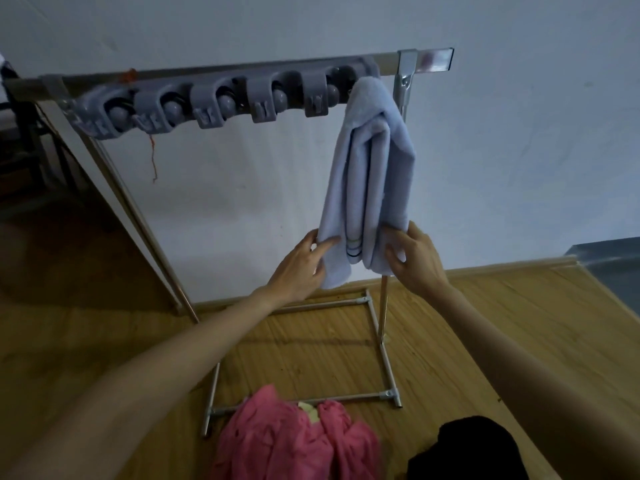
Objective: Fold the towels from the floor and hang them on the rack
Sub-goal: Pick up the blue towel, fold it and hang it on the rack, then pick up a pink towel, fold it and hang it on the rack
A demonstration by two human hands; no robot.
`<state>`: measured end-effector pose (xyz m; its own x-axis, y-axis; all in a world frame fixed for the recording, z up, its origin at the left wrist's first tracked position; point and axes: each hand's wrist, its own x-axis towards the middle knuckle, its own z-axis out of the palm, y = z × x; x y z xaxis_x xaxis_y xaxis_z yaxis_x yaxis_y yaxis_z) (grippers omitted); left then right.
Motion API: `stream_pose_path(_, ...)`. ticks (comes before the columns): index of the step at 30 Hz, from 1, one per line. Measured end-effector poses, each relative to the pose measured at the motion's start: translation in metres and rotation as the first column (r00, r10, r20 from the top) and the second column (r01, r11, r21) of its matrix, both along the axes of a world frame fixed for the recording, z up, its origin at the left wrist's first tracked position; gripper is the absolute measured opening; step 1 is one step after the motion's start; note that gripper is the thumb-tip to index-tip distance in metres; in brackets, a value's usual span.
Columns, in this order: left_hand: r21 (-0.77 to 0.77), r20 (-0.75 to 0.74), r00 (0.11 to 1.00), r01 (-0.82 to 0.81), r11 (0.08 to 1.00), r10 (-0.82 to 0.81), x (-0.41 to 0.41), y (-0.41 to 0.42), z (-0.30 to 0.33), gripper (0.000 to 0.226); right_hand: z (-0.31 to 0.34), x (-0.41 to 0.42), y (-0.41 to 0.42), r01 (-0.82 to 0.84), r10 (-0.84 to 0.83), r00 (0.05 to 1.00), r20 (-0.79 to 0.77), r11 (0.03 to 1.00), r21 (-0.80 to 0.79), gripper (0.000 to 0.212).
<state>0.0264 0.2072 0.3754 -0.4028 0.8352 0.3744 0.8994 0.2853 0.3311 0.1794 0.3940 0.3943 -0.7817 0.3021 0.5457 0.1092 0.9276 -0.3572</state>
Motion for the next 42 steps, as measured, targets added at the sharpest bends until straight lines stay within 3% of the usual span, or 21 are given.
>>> stream_pose_path(5,-0.115,0.004,1.0,0.006,0.993,-0.006,-0.004,-0.002,-0.013,0.06,-0.023,-0.002,0.001,0.016,-0.022,0.986,0.162,0.999,0.041,0.024)
stream_pose_path(10,-0.054,0.015,0.978,-0.208,0.977,0.209,-0.029,0.001,-0.007,0.072,-0.037,-0.016,0.026,0.222,-0.221,0.955,0.197,0.975,0.017,0.039)
stream_pose_path(13,-0.097,0.043,0.963,-0.262,0.96,0.267,-0.039,0.005,-0.004,0.08,-0.043,-0.023,0.037,0.263,-0.255,0.94,0.228,0.965,-0.003,0.046)
stream_pose_path(16,-0.187,0.077,0.968,-0.223,0.957,0.241,-0.033,0.013,-0.002,0.083,-0.05,-0.029,0.042,0.211,-0.199,0.931,0.307,0.978,-0.003,0.055)
stream_pose_path(23,-0.231,0.141,0.99,0.061,0.971,-0.029,-0.008,0.026,-0.019,0.08,-0.061,-0.028,0.021,-0.014,0.05,0.929,0.367,0.995,-0.101,0.072)
stream_pose_path(27,-0.241,0.181,0.979,0.14,0.96,-0.097,0.001,0.024,-0.026,0.078,-0.062,-0.028,0.011,-0.002,0.056,0.923,0.38,0.99,-0.141,0.061)
stream_pose_path(30,-0.294,0.221,0.972,0.145,0.945,-0.081,0.004,0.017,-0.035,0.082,-0.066,-0.027,0.007,0.003,0.06,0.916,0.396,0.988,-0.157,0.058)
stream_pose_path(36,-0.337,0.245,0.966,0.166,0.927,-0.084,0.005,-0.02,-0.078,0.088,-0.112,-0.01,-0.008,-0.019,0.081,0.903,0.421,0.989,-0.15,0.09)
stream_pose_path(42,-0.449,0.311,0.945,0.052,0.892,0.102,0.009,-0.099,-0.173,0.085,-0.191,0.014,-0.056,0.076,0.123,0.724,0.679,0.964,-0.255,0.084)
